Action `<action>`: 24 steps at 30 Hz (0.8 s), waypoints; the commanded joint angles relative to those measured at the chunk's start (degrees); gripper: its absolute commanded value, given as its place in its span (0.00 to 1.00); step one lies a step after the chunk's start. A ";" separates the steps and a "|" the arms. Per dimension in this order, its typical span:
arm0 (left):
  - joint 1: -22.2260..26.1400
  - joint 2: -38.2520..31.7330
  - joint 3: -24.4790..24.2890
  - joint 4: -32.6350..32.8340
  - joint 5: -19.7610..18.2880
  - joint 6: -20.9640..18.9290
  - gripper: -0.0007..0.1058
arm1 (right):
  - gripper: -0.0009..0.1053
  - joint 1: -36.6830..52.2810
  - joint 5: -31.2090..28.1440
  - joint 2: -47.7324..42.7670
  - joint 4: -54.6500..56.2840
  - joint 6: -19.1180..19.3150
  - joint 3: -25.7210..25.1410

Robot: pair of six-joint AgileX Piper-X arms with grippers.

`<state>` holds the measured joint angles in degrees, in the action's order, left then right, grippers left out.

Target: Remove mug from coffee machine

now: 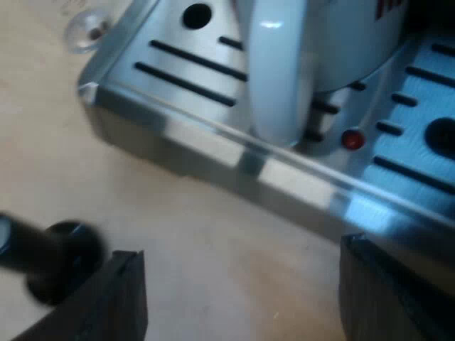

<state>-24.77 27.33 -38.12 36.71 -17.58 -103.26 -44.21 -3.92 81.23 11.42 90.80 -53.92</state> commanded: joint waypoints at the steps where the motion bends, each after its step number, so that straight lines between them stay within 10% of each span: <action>1: -0.20 0.03 -0.11 -0.87 -0.26 -0.69 0.75 | 0.57 -0.14 -2.22 1.29 -3.81 0.26 -0.57; 24: -0.20 0.03 -0.11 -0.59 -0.26 -0.69 0.75 | 0.57 -0.14 -10.47 18.99 -41.42 0.39 -0.57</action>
<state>-24.77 27.33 -38.12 36.71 -17.58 -103.26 -44.21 -13.77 100.03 -27.51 90.60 -53.98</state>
